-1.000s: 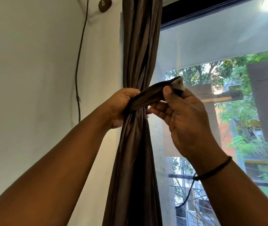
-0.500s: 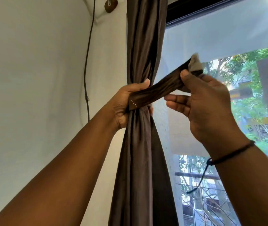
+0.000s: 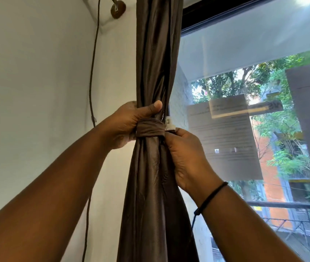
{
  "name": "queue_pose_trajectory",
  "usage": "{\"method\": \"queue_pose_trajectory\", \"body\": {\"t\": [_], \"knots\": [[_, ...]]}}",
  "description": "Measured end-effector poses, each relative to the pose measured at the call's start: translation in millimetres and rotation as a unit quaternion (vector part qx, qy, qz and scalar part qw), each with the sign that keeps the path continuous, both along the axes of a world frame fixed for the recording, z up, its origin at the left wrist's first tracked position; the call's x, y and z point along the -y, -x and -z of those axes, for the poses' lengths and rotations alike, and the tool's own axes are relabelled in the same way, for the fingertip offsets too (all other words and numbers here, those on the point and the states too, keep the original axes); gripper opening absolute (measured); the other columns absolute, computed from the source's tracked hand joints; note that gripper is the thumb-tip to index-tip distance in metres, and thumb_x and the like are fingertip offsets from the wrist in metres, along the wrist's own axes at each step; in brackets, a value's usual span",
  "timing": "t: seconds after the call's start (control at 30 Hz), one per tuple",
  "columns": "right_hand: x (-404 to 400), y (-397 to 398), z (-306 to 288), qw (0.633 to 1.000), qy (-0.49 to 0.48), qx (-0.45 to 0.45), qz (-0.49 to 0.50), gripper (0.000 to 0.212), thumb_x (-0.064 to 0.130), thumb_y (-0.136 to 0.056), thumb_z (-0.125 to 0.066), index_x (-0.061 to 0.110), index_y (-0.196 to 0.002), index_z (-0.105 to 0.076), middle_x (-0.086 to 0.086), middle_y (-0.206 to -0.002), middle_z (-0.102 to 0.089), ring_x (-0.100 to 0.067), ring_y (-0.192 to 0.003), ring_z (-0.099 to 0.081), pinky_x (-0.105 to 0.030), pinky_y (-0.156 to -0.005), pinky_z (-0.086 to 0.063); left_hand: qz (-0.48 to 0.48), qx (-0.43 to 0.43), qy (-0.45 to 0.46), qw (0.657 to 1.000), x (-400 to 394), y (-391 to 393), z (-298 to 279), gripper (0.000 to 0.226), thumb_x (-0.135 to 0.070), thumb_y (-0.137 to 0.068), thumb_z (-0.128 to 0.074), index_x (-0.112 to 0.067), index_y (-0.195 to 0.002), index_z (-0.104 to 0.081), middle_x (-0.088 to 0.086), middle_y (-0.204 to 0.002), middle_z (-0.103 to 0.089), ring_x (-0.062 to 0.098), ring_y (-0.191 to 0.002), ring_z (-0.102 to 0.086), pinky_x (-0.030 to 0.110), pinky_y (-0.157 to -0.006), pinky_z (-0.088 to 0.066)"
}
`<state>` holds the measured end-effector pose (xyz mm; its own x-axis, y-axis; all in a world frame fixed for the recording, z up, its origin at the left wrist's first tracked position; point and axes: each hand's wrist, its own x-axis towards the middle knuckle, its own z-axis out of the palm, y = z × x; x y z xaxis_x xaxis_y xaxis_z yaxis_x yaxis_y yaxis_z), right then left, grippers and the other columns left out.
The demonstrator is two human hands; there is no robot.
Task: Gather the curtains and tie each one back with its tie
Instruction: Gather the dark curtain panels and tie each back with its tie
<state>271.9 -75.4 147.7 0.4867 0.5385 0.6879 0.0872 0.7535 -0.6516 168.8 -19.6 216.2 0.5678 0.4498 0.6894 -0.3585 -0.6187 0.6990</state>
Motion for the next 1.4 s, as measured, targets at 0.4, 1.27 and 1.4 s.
{"method": "queue_pose_trajectory", "body": {"t": [0.4, 1.27, 1.4], "knots": [[5.6, 15.5, 20.2, 0.953, -0.111, 0.043, 0.279, 0.006, 0.016, -0.091, -0.056, 0.021, -0.091, -0.052, 0.016, -0.068, -0.053, 0.012, -0.058, -0.052, -0.002, -0.049, -0.036, -0.476, -0.161, -0.623, 0.599, 54.9, -7.6, -25.2, 0.030, -0.043, -0.090, -0.057, -0.029, -0.116, -0.063, -0.003, -0.118, -0.059, 0.020, -0.112, -0.047, 0.041, -0.086, -0.047], [9.1, 29.7, 29.5, 0.991, -0.113, -0.002, 0.072, 0.010, 0.024, -0.086, -0.067, 0.015, -0.085, -0.069, -0.001, -0.079, -0.072, -0.004, -0.070, -0.065, -0.014, -0.062, -0.050, 0.070, 0.141, 0.083, 0.984, 23.2, -1.2, -8.5, 0.042, -0.044, -0.092, -0.050, -0.008, -0.107, -0.063, 0.009, -0.080, -0.069, 0.020, -0.065, -0.067, 0.029, -0.063, -0.057], [10.2, 25.1, 27.0, 0.999, 0.015, -0.005, -0.045, 0.020, 0.033, -0.090, -0.060, 0.021, -0.080, -0.073, -0.002, -0.086, -0.075, -0.019, -0.086, -0.070, -0.029, -0.076, -0.056, 0.000, 0.050, 0.059, 0.997, 24.4, -0.5, -5.7, 0.015, -0.022, -0.084, -0.062, -0.007, -0.085, -0.062, 0.002, -0.060, -0.060, 0.013, -0.046, -0.058, 0.020, -0.049, -0.050]]}}
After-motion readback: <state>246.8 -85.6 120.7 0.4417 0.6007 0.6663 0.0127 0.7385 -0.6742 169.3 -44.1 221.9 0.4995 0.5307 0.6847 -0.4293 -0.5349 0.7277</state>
